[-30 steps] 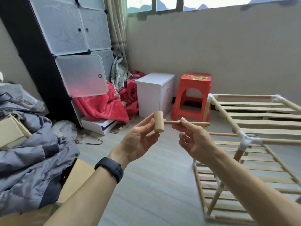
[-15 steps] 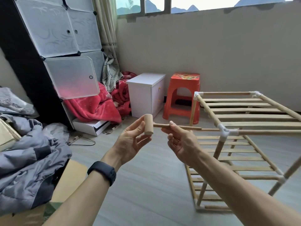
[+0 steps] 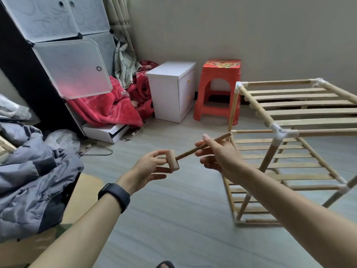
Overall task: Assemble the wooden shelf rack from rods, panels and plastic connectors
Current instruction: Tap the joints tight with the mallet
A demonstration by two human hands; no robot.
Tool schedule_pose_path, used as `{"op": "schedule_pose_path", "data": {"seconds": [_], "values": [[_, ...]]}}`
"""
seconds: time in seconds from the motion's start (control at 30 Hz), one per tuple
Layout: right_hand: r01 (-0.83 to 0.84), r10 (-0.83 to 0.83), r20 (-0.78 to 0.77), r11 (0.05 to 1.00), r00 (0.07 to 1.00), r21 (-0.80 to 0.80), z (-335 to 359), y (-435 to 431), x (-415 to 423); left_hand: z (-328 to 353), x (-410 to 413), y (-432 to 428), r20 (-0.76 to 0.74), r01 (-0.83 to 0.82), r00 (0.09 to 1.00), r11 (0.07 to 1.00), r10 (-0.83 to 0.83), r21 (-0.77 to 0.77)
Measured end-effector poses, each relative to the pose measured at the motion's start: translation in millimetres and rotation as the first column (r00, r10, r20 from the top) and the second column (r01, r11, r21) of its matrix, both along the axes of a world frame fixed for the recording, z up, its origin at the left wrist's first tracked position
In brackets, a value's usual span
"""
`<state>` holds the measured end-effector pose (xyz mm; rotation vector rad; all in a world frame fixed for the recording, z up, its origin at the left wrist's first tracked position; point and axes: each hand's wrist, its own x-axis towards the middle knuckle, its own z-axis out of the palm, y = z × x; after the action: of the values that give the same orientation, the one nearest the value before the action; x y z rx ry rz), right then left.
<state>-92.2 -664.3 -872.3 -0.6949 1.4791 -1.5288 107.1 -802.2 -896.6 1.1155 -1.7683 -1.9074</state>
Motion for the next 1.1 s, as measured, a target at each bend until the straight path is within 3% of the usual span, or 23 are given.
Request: {"op": "schedule_pose_path", "data": {"seconds": [0.07, 0.13, 0.23, 0.33, 0.4, 0.53, 0.6, 0.73, 0.8, 0.9, 0.93, 1.03, 1.1], "values": [[0.019, 0.003, -0.248, 0.996, 0.969, 0.086, -29, -15, 4, -37, -2, -11, 0.159, 0.052, 0.986, 0.996, -0.041, -0.068], [0.067, 0.036, -0.515, 0.981, 0.857, 0.18, -72, -27, 4, -87, -6, -19, 0.317, 0.099, 0.947, 0.99, -0.062, -0.103], [0.092, 0.215, -0.691, 0.921, 0.69, 0.378, -155, -34, 1, -171, -9, -22, 0.555, 0.232, 0.823, 0.965, -0.126, -0.126], [0.102, 0.357, -0.687, 0.841, 0.632, 0.531, -233, -34, -4, -248, -11, -20, 0.729, 0.415, 0.65, 0.904, -0.214, -0.105], [0.126, 0.354, -0.719, 0.845, 0.598, 0.52, -263, -35, -8, -283, -16, -16, 0.789, 0.479, 0.574, 0.871, -0.219, -0.107], [0.231, 0.112, -0.83, 0.932, 0.546, 0.278, -301, -58, -15, -345, -40, -24, 0.858, 0.575, 0.48, 0.804, -0.182, -0.152], [0.266, 0.079, -0.866, 0.934, 0.494, 0.237, -320, -64, -17, -368, -52, -29, 0.883, 0.613, 0.451, 0.764, -0.131, -0.2], [0.13, 0.344, -0.745, 0.858, 0.572, 0.496, -345, -71, -18, -395, -67, -30, 0.889, 0.585, 0.442, 0.79, -0.121, -0.183], [0.14, 0.307, -0.793, 0.888, 0.526, 0.437, -339, -84, -24, -398, -66, -29, 0.884, 0.572, 0.448, 0.803, -0.133, -0.169], [0.187, 0.092, -0.893, 0.963, 0.441, 0.192, -327, -87, -22, -401, -63, -29, 0.868, 0.539, 0.481, 0.822, -0.122, -0.183], [0.174, 0.116, -0.887, 0.961, 0.447, 0.213, -328, -82, -18, -402, -63, -31, 0.866, 0.534, 0.485, 0.826, -0.123, -0.182], [0.023, 0.421, -0.726, 0.857, 0.544, 0.514, -342, -67, -2, -400, -64, -30, 0.857, 0.53, 0.498, 0.829, -0.133, -0.179], [0.012, 0.369, -0.748, 0.893, 0.551, 0.449, -344, -80, -1, -394, -65, -32, 0.864, 0.522, 0.487, 0.836, -0.129, -0.169]]}}
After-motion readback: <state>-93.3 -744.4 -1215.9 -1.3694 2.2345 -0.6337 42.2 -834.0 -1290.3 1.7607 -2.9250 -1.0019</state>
